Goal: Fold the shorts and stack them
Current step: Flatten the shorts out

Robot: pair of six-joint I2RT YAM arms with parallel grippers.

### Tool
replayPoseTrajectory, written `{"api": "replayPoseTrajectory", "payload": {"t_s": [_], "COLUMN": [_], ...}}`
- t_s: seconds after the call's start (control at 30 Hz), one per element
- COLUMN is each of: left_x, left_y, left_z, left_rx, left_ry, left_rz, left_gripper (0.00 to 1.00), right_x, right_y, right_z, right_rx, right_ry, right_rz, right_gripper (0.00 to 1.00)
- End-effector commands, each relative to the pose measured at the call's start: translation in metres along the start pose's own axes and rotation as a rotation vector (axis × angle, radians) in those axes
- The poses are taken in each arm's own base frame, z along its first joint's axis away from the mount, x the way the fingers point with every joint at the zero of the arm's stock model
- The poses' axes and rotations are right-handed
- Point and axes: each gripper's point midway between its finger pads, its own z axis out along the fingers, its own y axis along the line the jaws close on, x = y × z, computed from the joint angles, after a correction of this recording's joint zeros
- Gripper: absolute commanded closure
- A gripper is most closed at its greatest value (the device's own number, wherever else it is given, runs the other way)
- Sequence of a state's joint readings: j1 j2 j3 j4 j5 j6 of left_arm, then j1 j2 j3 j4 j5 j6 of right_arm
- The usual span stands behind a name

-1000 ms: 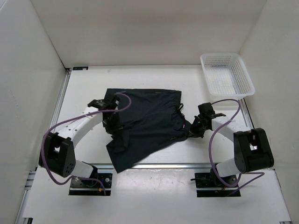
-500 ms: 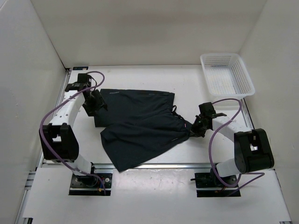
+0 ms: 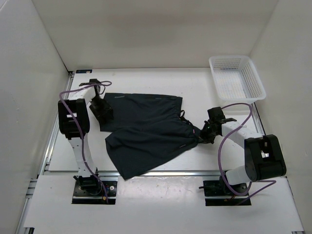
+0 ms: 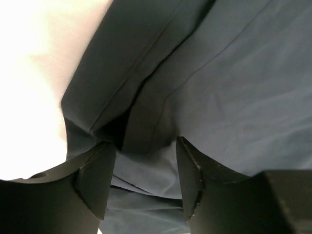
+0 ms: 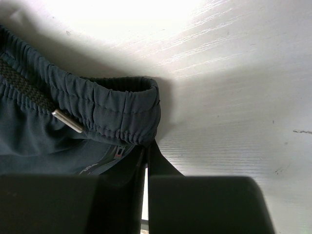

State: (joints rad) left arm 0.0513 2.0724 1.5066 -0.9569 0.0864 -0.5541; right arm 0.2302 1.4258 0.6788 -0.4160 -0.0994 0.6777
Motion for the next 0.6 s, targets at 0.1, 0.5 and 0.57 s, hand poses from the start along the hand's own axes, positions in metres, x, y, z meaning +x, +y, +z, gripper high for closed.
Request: {"api": "replayPoseTrajectory", "payload": {"t_s": [0.1, 0.5, 0.57], "left_x": [-0.025, -0.086, -0.096], "left_y": [-0.055, -0.162, -0.170], "left_z": [0.016, 0.003, -0.019], "left_rx": [0.039, 0.239, 0.267], "left_ry": [0.006, -0.113, -0.180], "left_rz": [0.126, 0.323, 0.340], "left_gripper": [0.39, 0.36, 0.32], "right_x": [-0.003, -0.007, -0.008], "right_y": [-0.001, 0.011, 0.015], "right_z": [-0.007, -0.008, -0.007], "right_rx": [0.014, -0.004, -0.011], "right_ry": [-0.012, 0.014, 0.023], "right_rz": [0.015, 0.066, 0.079], "right_gripper": [1.00, 1.00, 1.00]}}
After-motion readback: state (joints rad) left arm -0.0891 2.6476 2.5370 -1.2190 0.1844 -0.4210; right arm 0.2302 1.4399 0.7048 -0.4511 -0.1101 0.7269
